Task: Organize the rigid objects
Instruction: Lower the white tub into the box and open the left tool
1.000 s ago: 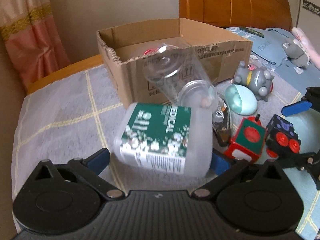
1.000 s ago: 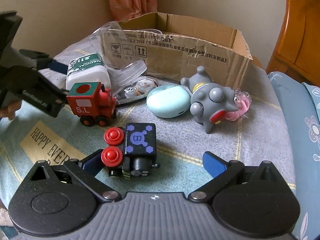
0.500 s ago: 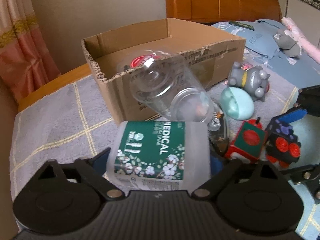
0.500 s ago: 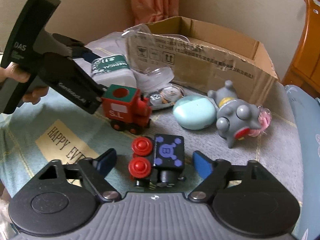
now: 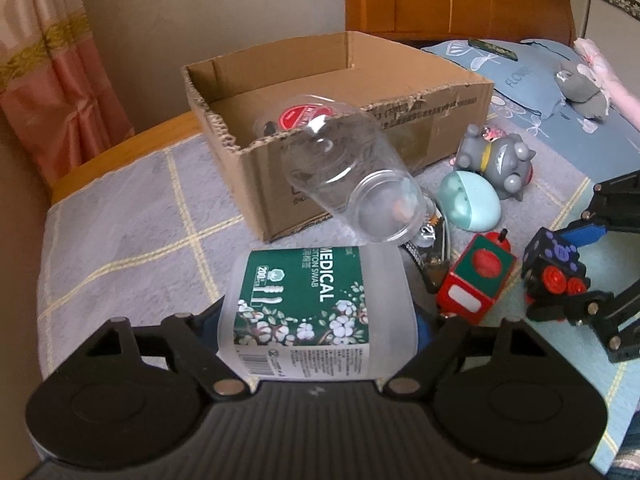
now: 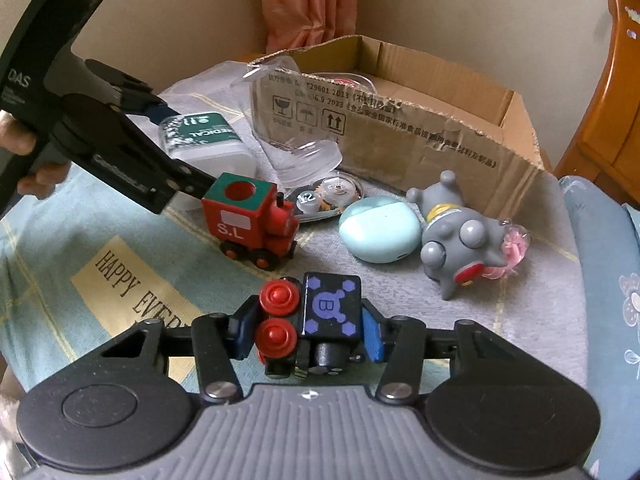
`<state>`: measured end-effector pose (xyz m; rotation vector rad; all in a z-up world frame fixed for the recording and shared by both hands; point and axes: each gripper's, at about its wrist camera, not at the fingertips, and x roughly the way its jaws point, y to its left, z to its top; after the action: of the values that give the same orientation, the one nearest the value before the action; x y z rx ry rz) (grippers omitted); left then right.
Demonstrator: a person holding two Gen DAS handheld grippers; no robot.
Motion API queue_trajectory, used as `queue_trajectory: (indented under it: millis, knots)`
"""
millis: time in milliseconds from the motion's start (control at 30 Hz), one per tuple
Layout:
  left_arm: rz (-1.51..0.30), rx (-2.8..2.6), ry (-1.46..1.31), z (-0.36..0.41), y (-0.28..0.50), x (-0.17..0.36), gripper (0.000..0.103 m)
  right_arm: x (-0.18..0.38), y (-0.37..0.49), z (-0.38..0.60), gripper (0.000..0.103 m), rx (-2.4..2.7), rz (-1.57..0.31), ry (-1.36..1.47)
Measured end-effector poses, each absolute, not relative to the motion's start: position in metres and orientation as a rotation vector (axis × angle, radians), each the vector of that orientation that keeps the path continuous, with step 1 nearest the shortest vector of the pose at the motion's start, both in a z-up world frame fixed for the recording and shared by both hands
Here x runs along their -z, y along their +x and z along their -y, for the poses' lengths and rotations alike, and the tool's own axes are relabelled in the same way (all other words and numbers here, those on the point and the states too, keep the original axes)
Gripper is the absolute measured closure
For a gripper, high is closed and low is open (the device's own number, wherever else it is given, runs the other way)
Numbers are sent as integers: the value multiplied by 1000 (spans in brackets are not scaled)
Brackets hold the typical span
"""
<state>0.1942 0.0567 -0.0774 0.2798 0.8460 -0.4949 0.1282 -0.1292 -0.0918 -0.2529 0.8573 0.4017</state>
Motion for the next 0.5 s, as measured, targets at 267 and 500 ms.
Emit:
queue_trajectory:
  millis: [267,500]
  knots:
    - [-878,485,282,-66,177,53,20,73,120,142,47,-432,-850,-247]
    - [-886,511,285,-66,161,22,20,47,124,153,47,-447,-838,-235]
